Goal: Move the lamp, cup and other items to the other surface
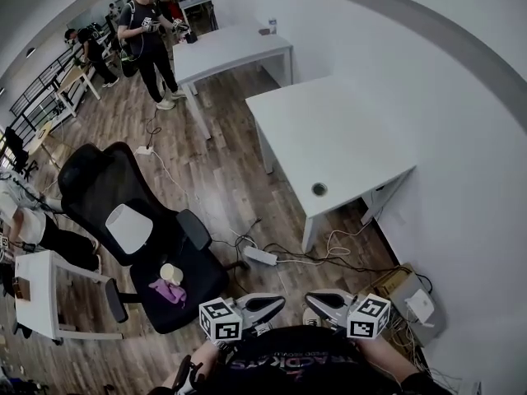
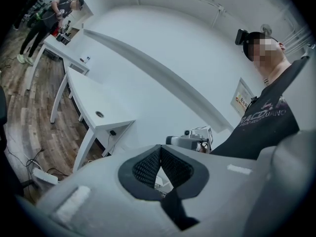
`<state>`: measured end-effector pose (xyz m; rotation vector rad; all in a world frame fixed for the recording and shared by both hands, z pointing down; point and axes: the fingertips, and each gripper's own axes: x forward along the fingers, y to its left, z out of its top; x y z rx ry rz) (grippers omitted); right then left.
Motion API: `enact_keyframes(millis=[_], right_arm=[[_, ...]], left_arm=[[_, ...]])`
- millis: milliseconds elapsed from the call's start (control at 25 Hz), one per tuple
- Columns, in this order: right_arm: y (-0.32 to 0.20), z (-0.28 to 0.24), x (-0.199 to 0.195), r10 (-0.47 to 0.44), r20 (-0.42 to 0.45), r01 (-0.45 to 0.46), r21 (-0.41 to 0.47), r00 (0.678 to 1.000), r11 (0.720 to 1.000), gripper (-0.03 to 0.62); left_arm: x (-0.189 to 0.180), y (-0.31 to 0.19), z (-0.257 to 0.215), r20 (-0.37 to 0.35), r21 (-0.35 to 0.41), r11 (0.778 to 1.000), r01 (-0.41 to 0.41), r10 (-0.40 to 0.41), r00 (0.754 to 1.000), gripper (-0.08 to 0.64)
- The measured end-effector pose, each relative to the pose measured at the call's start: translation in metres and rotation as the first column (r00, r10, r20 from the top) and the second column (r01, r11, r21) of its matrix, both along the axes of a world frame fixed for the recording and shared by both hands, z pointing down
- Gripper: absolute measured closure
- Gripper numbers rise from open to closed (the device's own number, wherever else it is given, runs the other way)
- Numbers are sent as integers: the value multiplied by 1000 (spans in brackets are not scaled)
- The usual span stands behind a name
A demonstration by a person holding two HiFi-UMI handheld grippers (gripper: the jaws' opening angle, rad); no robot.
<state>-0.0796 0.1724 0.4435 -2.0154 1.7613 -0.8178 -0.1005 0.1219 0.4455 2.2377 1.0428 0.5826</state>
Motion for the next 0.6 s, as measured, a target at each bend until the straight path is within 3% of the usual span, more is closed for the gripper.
enact_keyframes(millis=[600], right_arm=[[-15,-4,-9,-35,-17,33,-63,999,997,588]], left_arm=[[-2,-28,-7,-27,15,998,62,-62,998,555]])
